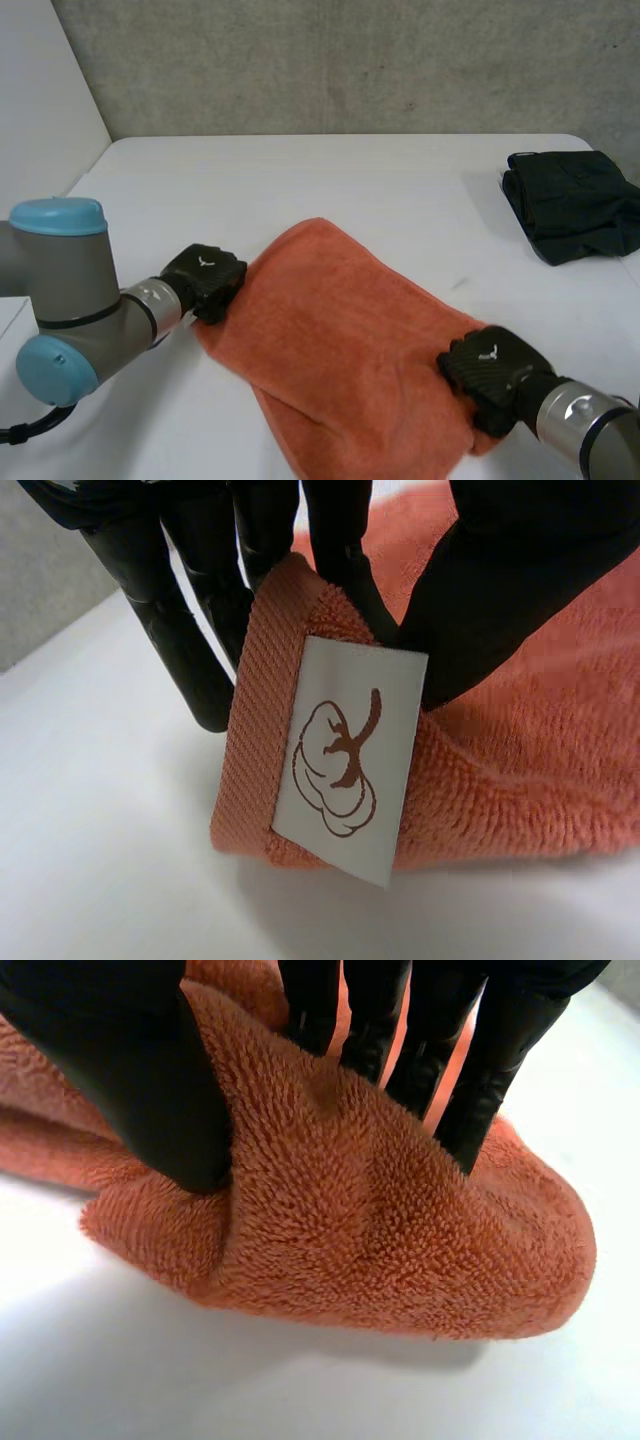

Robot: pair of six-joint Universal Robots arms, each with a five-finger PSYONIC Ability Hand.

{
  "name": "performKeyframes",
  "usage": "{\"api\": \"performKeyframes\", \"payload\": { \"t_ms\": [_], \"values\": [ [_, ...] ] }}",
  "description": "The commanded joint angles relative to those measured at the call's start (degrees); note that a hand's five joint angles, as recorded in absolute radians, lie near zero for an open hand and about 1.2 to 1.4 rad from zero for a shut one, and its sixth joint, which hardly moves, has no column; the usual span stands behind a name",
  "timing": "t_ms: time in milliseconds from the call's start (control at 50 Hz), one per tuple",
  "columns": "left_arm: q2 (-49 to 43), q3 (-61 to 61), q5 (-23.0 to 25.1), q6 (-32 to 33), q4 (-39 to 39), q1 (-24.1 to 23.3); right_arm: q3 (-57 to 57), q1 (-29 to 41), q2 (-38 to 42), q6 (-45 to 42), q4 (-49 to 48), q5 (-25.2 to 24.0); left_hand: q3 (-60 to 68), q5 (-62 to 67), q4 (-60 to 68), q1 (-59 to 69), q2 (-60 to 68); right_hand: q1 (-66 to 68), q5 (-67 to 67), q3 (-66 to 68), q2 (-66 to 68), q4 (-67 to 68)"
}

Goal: Fold the laundry.

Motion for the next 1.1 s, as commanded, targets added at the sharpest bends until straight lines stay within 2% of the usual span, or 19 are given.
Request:
{"api": "performKeyframes", "payload": {
  "t_ms": [20, 120, 180, 260, 280, 320, 440, 480, 500, 520, 580, 600, 680, 740, 800, 900, 1020, 1100],
  "values": [
    [14.71, -3.98, -0.05, -6.41, -0.57, -1.07, -7.31, 0.12, -7.47, 0.23, -1.53, 1.25, 12.07, 13.76, 11.48, 13.18, 11.75, 26.95, 18.17, 15.76, 14.17, 14.90],
    [24.84, -5.48, -0.05, -14.33, -0.57, -0.37, -18.01, 0.21, -10.02, 0.41, -1.09, 0.72, 12.07, 13.76, 11.48, 13.18, 11.75, 26.95, 18.17, 15.76, 14.17, 14.90],
    [29.32, -6.53, 0.04, -19.16, -0.66, -0.11, -22.77, 0.21, -8.89, 0.41, -1.35, 0.46, 12.07, 13.76, 11.48, 13.18, 11.75, 26.95, 18.17, 15.76, 14.17, 14.90],
    [31.89, -8.99, 0.04, -21.55, -0.22, 0.07, -32.70, 0.82, -0.74, -0.29, -1.71, 0.11, 12.07, 13.76, 11.48, 13.18, 11.75, 26.95, 18.17, 15.76, 14.17, 14.90],
    [31.89, -9.61, 0.04, -21.47, -0.13, 0.16, -38.03, 0.91, 4.42, -1.16, -1.27, 0.45, 12.07, 13.76, 11.48, 13.18, 11.75, 26.95, 18.17, 15.76, 14.17, 14.90],
    [31.72, -10.58, -0.05, -21.38, 0.22, 0.25, -43.51, 1.17, 9.20, -2.74, -0.83, 1.07, 12.07, 13.76, 11.48, 13.18, 11.75, 26.95, 18.17, 15.76, 14.17, 14.90],
    [24.17, -11.55, -2.33, -21.47, 3.12, 1.91, -59.67, 5.82, 25.70, -6.44, -0.12, 0.81, 12.07, 13.76, 11.48, 13.18, 11.75, 25.51, 16.73, 14.32, 12.73, 13.46],
    [20.58, -10.94, -4.34, -21.55, 4.17, 2.27, -63.11, 7.06, 30.20, -6.88, -0.30, 0.11, 12.07, 13.76, 11.48, 13.18, 11.75, -0.09, -8.87, -11.28, -12.87, -12.14],
    [19.51, -10.67, -4.96, -21.73, 4.26, 2.27, -64.61, 7.24, 32.23, -6.97, -0.39, 0.11, 12.07, 13.76, 11.48, 13.18, 11.75, -18.05, -26.84, -29.25, -30.84, -30.10],
    [18.37, -10.41, -5.67, -21.82, 4.44, 2.35, -67.58, 7.41, 36.08, -7.32, -0.56, 1.32, 12.07, 13.76, 11.48, 13.18, 11.75, -43.05, -51.83, -54.24, -55.83, -55.10],
    [13.53, -8.48, -8.13, -21.73, 4.79, 2.18, -72.08, 7.33, 41.20, -8.11, -0.12, 3.09, 12.07, 13.76, 11.48, 13.18, 11.75, -43.05, -51.83, -54.24, -55.83, -55.10],
    [12.56, -7.86, -8.74, -21.82, 4.88, 2.18, -74.45, 7.59, 43.13, -8.11, -0.12, 6.05, 12.07, 13.76, 11.48, 13.18, 11.75, -43.05, -51.83, -54.24, -55.83, -55.10],
    [10.10, -5.49, -11.21, -21.99, 4.88, 2.18, -75.35, 7.77, 42.19, -7.50, 0.58, 16.16, 12.07, 13.76, 11.48, 13.18, 11.75, -43.05, -51.83, -54.24, -55.83, -55.10],
    [10.01, -5.13, -11.56, -21.99, 4.88, 2.27, -72.37, 7.86, 39.29, -7.06, 1.46, 19.96, 12.07, 13.76, 11.48, 13.18, 11.75, -43.05, -51.83, -54.24, -55.83, -55.10],
    [10.27, -5.13, -11.56, -21.99, 4.88, 2.44, -65.61, 7.68, 33.14, -5.92, 2.51, 19.36, 12.07, 13.76, 11.48, 13.18, 11.75, -43.05, -51.83, -54.24, -55.83, -55.10],
    [12.46, -5.84, -11.65, -22.17, 4.35, 2.71, -51.83, 7.24, 22.52, -3.90, 2.78, 14.27, 12.07, 13.76, 11.48, 13.18, 11.75, -43.05, -51.83, -54.24, -55.83, -55.10],
    [16.41, -7.07, -11.56, -23.31, 4.18, 2.27, -44.15, 7.15, 19.85, 0.58, 6.02, 11.09, 12.07, 13.76, 11.48, 13.18, 11.75, -40.79, -49.57, -51.98, -53.57, -52.83],
    [20.89, -6.46, -11.47, -27.51, 3.48, 1.92, -42.92, 6.36, 20.82, 7.16, 8.40, 10.30, 12.07, 13.76, 11.48, 13.18, 11.75, -39.60, -48.39, -50.80, -52.39, -51.65]
  ]
}}
